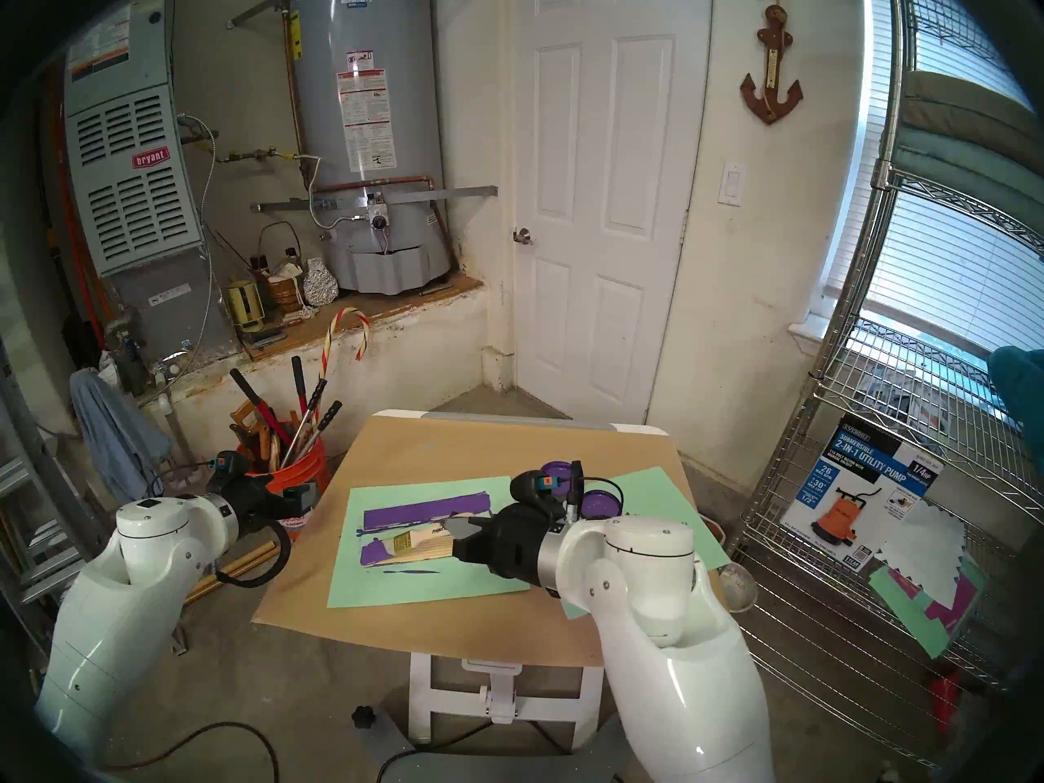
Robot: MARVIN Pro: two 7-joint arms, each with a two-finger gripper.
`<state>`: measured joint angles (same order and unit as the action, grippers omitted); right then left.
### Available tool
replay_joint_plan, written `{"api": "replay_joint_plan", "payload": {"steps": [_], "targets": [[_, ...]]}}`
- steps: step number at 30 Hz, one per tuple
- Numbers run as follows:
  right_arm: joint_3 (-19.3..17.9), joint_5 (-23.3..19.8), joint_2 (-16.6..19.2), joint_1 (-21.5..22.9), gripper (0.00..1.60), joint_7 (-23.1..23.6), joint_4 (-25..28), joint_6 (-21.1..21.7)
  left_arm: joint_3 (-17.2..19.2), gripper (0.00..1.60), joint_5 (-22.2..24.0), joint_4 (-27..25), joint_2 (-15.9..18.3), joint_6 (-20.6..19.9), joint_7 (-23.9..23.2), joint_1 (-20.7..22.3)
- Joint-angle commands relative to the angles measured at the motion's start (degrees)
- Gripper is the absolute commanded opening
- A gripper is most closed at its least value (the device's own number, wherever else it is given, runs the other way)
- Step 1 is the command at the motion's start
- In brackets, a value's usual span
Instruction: Pick up brush, dip the brush into paint, and paint the wood
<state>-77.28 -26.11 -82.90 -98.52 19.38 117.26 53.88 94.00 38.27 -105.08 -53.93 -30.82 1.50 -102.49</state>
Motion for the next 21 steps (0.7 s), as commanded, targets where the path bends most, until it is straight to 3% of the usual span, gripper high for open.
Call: {"api": "replay_joint_plan", "payload": {"steps": [1,21], "targets": [[0.61,0.80,0.33,0.00,0.00,-0.52,1.37,-0.14,0.55,1.60,0.13,-0.85,0.07,0.10,0.08,0.22],[-0.28,1.73,2.24,0.18,0.00,0.37,2.09,0.05,0.54,1.60,0.13,-0.85,0.07,0.10,0.08,0.22]]}}
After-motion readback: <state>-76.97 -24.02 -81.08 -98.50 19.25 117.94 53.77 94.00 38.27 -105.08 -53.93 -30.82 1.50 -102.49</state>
